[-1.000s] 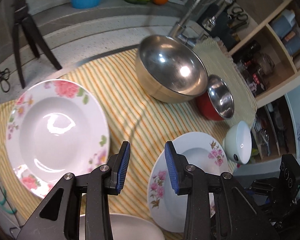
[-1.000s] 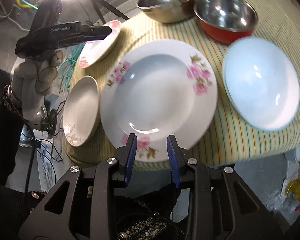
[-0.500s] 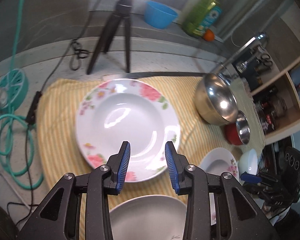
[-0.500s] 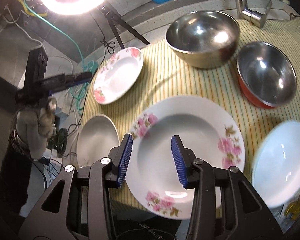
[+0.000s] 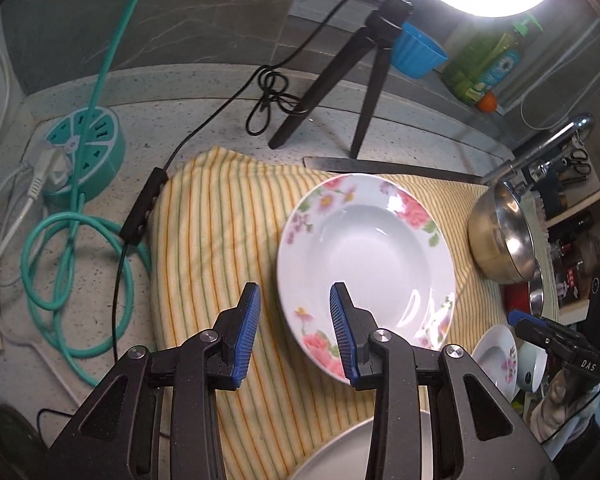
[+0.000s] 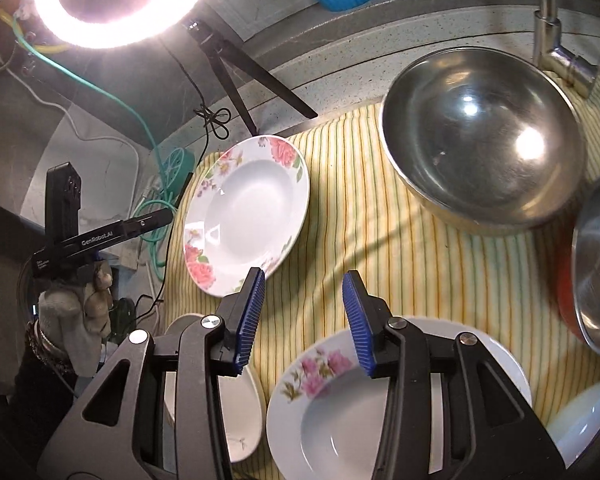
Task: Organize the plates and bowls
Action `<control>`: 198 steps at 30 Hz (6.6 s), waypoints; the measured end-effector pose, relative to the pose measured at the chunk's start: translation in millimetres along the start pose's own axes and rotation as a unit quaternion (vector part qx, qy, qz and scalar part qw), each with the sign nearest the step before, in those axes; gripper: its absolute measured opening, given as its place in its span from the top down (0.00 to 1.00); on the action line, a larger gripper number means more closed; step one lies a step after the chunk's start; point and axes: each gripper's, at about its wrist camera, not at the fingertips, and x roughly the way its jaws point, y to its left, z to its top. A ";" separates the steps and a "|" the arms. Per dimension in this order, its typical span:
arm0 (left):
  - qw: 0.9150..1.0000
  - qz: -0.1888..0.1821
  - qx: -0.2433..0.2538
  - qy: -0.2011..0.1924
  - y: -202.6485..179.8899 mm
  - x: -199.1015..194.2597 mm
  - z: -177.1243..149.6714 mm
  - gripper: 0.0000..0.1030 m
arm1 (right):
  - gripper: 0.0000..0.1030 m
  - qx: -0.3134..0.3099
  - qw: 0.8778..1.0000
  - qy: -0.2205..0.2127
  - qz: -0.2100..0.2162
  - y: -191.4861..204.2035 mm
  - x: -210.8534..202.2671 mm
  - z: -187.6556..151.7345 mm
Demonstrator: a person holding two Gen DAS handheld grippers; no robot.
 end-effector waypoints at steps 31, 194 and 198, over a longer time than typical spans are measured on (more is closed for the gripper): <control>0.999 -0.020 0.018 0.045 -3.0 32.4 10.1 0.69 | 0.83 -0.033 0.998 0.049 -0.026 10.0 81.4 32.8; 0.991 -0.020 -0.124 -0.052 -41.2 -65.0 -175.5 0.73 | 0.57 -0.129 0.990 0.048 -0.010 34.9 -41.4 -105.7; 0.984 -0.007 -0.168 -0.065 -24.7 -71.9 -197.9 0.73 | 0.57 -0.166 0.984 0.069 -0.002 52.8 -20.8 -99.7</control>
